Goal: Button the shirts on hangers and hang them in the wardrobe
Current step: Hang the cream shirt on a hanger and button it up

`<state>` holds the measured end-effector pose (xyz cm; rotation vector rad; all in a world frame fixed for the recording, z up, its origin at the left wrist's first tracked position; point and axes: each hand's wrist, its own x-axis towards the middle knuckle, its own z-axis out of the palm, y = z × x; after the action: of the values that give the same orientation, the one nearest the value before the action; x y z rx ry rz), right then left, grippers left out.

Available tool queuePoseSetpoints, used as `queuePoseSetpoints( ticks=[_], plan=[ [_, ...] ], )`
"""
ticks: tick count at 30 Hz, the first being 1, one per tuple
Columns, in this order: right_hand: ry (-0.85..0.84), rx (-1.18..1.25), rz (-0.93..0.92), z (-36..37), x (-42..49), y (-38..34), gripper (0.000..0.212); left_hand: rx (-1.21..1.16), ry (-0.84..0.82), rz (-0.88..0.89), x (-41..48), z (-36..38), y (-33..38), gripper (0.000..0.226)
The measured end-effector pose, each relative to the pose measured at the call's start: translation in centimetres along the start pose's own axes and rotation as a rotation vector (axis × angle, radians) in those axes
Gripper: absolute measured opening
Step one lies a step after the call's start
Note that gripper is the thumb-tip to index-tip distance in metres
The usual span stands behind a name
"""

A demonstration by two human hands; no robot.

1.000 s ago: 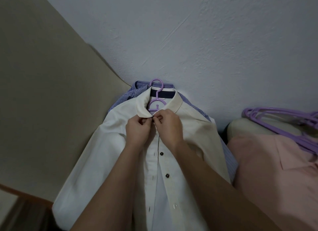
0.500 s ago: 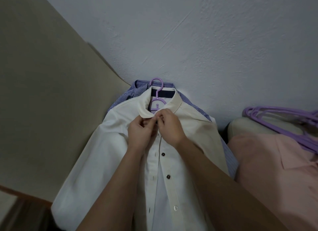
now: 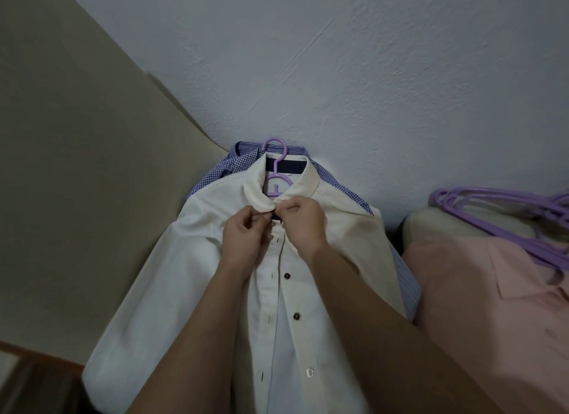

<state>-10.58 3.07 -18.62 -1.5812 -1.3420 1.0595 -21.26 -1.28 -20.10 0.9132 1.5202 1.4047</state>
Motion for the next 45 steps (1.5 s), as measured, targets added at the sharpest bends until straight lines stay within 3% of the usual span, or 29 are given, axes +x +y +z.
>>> queuePoseSetpoints(
  ticks=[3,7,11,15,20,24,29,33,36,39,45],
  plan=[
    [-0.046,-0.003,-0.105,-0.7,-0.5,0.1,0.004,-0.069,0.012,-0.020,0.1,0.0,0.2,0.016],
    [-0.011,0.004,-0.041,-1.0,-0.9,1.0,0.010,-0.088,0.094,-0.063,0.2,0.3,0.4,0.012],
    [0.037,-0.020,-0.075,-1.5,-1.9,1.4,0.006,0.042,0.179,-0.056,-0.2,0.0,-0.2,0.007],
    [0.010,-0.165,-0.130,-1.5,-3.4,2.1,0.010,0.269,0.279,0.015,-2.6,0.2,-0.1,0.017],
    [0.002,-0.250,-0.042,-0.8,-4.1,3.4,0.015,0.435,0.156,0.069,-4.4,0.3,-1.2,0.004],
    [-0.022,-0.130,0.021,-0.6,-4.6,4.2,0.018,0.585,0.070,0.098,-4.3,0.1,-1.6,0.028],
    [-0.015,0.003,0.067,-1.0,-4.6,4.7,0.020,0.738,0.010,0.138,-3.9,0.0,-0.5,0.036],
    [-0.068,0.078,0.105,-1.0,-4.6,4.8,0.024,0.930,0.021,0.131,-3.5,-0.1,0.6,0.016],
    [-0.066,0.095,0.104,-0.9,-4.6,5.2,0.029,0.801,0.150,0.065,-3.3,-0.8,0.6,0.014],
    [-0.073,0.149,0.104,-0.9,-4.7,5.1,0.018,0.548,0.152,-0.011,-3.2,-1.6,0.0,0.009],
    [-0.083,0.043,0.128,-0.3,-4.6,4.1,0.011,0.413,0.184,-0.005,-4.3,-0.6,-1.2,0.008]
  ],
)
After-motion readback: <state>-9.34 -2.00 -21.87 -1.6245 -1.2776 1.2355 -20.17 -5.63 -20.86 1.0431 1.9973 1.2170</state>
